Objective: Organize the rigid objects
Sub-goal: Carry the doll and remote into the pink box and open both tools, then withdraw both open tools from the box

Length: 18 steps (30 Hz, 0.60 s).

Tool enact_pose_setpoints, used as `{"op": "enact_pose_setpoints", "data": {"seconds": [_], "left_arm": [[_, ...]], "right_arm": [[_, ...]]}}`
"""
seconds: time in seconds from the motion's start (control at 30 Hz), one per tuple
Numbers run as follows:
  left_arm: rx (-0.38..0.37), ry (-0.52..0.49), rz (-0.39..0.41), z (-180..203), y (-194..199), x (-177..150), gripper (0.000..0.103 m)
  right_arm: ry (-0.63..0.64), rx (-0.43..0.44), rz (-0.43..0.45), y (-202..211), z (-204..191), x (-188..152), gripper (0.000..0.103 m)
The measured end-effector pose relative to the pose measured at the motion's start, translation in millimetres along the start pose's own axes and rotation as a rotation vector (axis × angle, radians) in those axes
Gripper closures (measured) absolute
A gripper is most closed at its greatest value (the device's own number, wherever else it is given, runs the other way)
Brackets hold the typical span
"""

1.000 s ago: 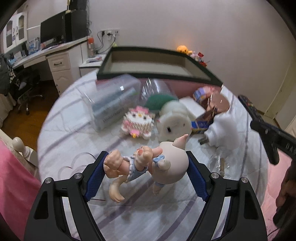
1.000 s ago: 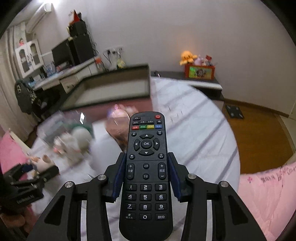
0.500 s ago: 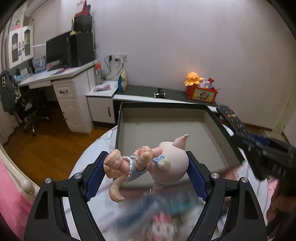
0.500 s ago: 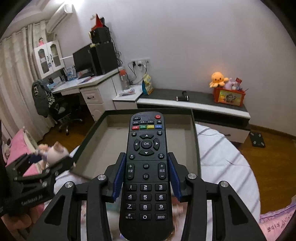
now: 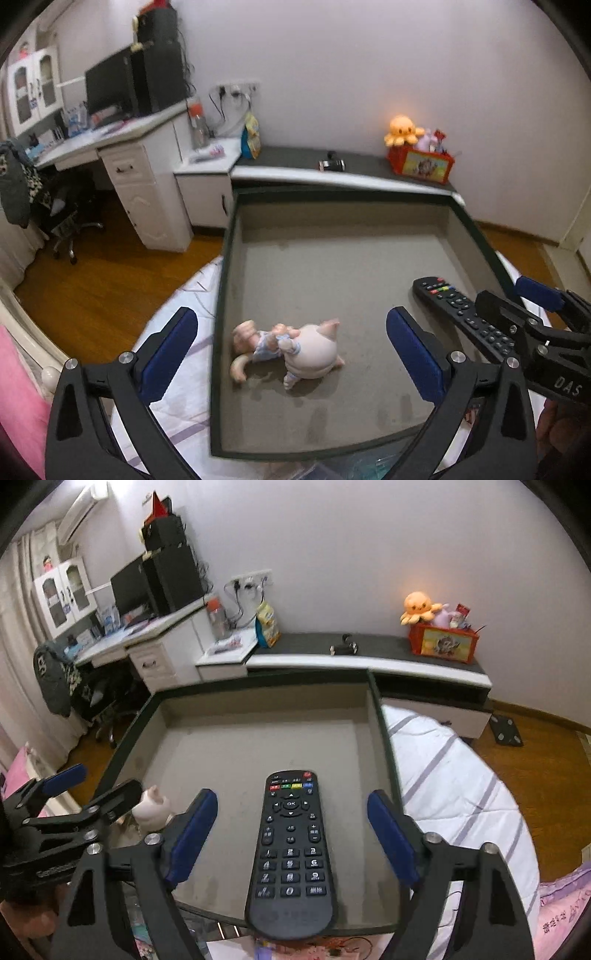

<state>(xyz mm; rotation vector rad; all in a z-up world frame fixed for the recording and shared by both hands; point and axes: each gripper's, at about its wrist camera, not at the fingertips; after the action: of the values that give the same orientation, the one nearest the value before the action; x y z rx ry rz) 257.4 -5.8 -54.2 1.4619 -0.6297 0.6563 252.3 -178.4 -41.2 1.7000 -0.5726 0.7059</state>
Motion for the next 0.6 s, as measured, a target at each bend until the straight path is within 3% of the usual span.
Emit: {"op": "enact_pose_setpoints", "data": {"seconds": [0.1,0.33,0.6], "left_arm": [[-0.004,0.021,0.055,-7,25,-4,0.0],[-0.039,0.077,0.148,-23,95,-32,0.0],[-0.025,0.076,0.161,-23,145,-83,0.0]], "right_arm": [[0.002,-0.026,0.021,17,-3,-2,0.018],[-0.071,0.024,0.131,79,1,-17,0.018],[-0.088,0.028,0.193,142,-2,-63,0.018]]}}
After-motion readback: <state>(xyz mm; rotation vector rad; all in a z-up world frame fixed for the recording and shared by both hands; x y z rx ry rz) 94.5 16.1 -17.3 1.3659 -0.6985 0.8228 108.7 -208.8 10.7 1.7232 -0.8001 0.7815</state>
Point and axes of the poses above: each gripper's, at about its wrist camera, not at the fingertips, and y roughly against the way its jaws point, z to its right, x to its top, and after that the axes turned 2 degrees about z, right-handed
